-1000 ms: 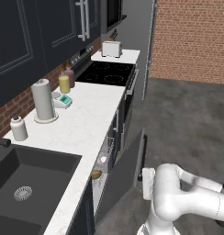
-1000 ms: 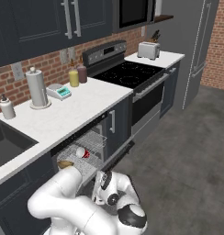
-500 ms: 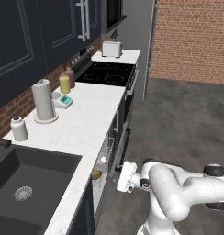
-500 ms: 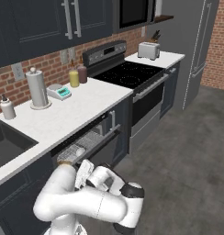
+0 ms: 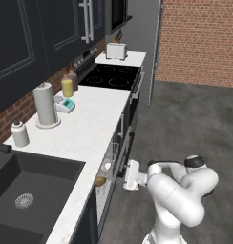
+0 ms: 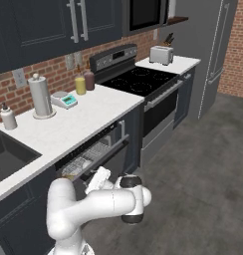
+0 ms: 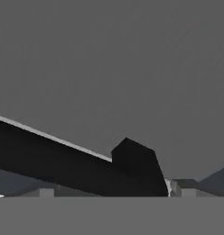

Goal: Pick up the cup and bowl from the counter, place them in the dishwasher, and close the dishwasher door.

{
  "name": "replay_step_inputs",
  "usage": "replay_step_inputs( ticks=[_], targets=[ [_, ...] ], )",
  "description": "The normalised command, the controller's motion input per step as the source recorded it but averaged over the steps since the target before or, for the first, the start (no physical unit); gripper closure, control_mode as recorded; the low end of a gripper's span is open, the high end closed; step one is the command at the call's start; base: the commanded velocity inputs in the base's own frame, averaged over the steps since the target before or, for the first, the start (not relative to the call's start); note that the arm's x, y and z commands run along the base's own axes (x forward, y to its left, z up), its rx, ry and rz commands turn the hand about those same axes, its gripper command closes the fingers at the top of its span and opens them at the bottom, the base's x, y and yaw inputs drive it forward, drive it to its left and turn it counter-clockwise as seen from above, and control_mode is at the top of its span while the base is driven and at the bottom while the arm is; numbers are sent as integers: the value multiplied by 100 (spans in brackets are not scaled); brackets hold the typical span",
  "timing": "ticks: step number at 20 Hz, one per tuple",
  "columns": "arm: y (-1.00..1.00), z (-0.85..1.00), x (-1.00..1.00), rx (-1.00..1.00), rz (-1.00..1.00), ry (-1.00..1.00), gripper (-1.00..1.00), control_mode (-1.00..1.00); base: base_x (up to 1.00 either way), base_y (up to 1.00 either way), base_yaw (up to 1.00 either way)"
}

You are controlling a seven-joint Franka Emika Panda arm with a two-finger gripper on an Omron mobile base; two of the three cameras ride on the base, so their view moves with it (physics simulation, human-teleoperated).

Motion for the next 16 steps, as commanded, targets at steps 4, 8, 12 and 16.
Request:
replay_step_inputs(
  ticks=[4, 8, 12, 16],
  targets=[
    [100, -100, 100, 0, 4, 25, -100, -100, 0, 0, 0],
    [100, -100, 100, -9, 0, 18, -100, -100, 0, 0, 0],
    [100, -100, 100, -13, -4, 15, -100, -100, 0, 0, 0],
    [100, -100, 100, -12, -12, 16, -100, -100, 0, 0, 0]
  ],
)
